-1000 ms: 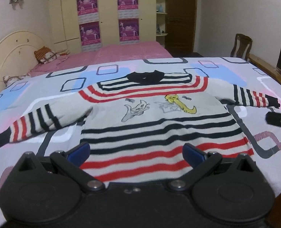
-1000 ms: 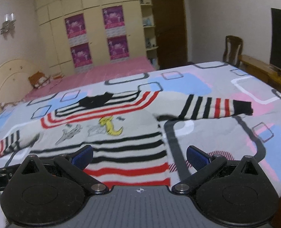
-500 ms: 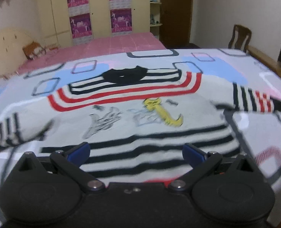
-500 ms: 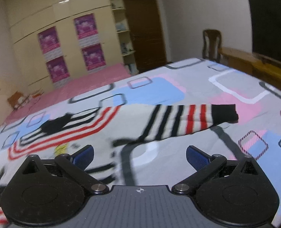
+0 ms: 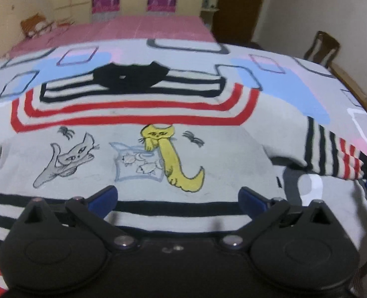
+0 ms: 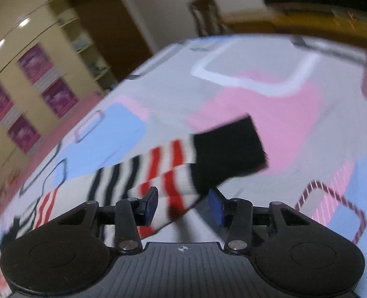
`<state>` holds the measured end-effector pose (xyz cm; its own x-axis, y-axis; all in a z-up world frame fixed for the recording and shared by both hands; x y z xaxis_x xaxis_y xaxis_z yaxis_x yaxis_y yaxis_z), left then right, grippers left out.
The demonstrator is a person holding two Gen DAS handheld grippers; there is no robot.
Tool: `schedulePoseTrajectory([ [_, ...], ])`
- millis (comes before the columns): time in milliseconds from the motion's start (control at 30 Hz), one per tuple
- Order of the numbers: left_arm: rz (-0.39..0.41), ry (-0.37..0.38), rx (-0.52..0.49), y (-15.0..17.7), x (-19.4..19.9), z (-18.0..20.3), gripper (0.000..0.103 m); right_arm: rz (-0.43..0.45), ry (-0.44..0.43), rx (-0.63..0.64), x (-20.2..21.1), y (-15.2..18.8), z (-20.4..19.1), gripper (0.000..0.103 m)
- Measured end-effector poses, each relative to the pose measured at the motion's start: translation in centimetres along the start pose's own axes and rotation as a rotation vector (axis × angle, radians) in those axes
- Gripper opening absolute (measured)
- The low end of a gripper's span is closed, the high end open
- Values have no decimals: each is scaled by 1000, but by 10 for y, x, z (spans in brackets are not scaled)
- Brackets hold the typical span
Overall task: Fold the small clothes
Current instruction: 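Reach the right tool to the black sleeve cuff and grasp it, then fold the held sleeve across the sweater body with the right tool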
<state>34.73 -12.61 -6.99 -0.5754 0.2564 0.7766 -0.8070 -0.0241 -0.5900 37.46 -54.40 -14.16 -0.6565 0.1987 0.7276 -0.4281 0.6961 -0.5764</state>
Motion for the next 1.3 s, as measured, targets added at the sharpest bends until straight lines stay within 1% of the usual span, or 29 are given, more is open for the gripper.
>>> schedulePoseTrajectory([
  [67, -2, -12, -1, -5, -1, -2, 103, -26, -2, -74, -8, -1, 14, 46],
  [100, 12, -25, 8, -7, -1, -5, 103, -28, -11, -99, -10, -1, 18, 46],
  [167, 32, -33, 30, -13, 1, -12, 103, -15, -14, -115, -11, -2, 20, 46],
  [233, 36, -65, 30, -18, 1, -20, 103, 2, -14, -130, -12, -5, 20, 45],
  [267, 26, -73, 34, -21, 1, -26, 103, 7, -6, -127, -14, -6, 18, 32],
  [300, 7, -81, 43, -22, 1, -34, 103, 5, 6, -117, -16, -8, 16, 12],
  [333, -12, -87, 53, -24, 1, -42, 103, -1, 7, -108, -17, -10, 13, 8],
  [367, -21, -90, 65, -25, 3, -51, 103, 10, 17, -87, -17, -12, 7, 8],
  [433, 17, -96, 80, -26, 12, -72, 103, 52, 12, 0, -8, -14, -15, 8],
  [467, 37, -104, 93, -26, 16, -84, 103, 77, -14, 54, 1, -13, -32, 8],
  [533, 50, -91, 140, -26, 20, -111, 103, 118, -79, 181, 22, -4, -72, 7],
  [600, 32, -67, 200, -26, 19, -141, 103, 137, -159, 305, 39, 14, -116, 7],
  [667, 33, -47, 232, -26, 19, -165, 103, 131, -234, 425, 54, 40, -162, 7],
  [700, 42, -56, 232, -27, 20, -177, 103, 127, -264, 488, 60, 58, -186, 7],
  [733, 47, -50, 223, -29, 22, -186, 103, 118, -294, 549, 67, 78, -210, 7],
  [800, 51, -13, 214, -32, 25, -205, 103, 97, -335, 635, 73, 114, -246, 7],
  [867, 60, 3, 205, -34, 29, -221, 102, 73, -370, 715, 79, 151, -280, 7],
  [933, 63, -11, 196, -35, 33, -235, 100, 52, -399, 784, 85, 186, -307, 7],
  [1033, 79, 1, 196, -35, 40, -253, 97, 19, -434, 867, 82, 227, -334, 7],
  [1133, 83, 17, 188, -35, 44, -267, 89, -19, -469, 947, 71, 262, -354, 7],
  [1200, 84, 35, 197, -34, 44, -272, 85, -69, -460, 999, 61, 284, -360, 8],
  [1233, 88, 47, 205, -34, 44, -274, 85, -73, -443, 1015, 51, 290, -364, 8],
  [1267, 91, 58, 209, -34, 42, -274, 85, -32, -431, 1029, 54, 294, -364, 11],
  [1300, 94, 64, 209, -35, 40, -273, 85, -7, -413, 1047, 58, 296, -362, 38],
])
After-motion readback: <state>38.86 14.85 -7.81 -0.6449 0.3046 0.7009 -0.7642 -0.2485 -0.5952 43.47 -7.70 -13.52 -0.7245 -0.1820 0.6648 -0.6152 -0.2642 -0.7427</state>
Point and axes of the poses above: each gripper's, at about its wrist camera, not at the fingertips, and x roughly against the way its jaws point, z to its right, y to its underside, the point moved 2 cm from there along -x, roughly the way its jaws point, and after that the axes turned 8 degrees about y, right-handed, at the moved point
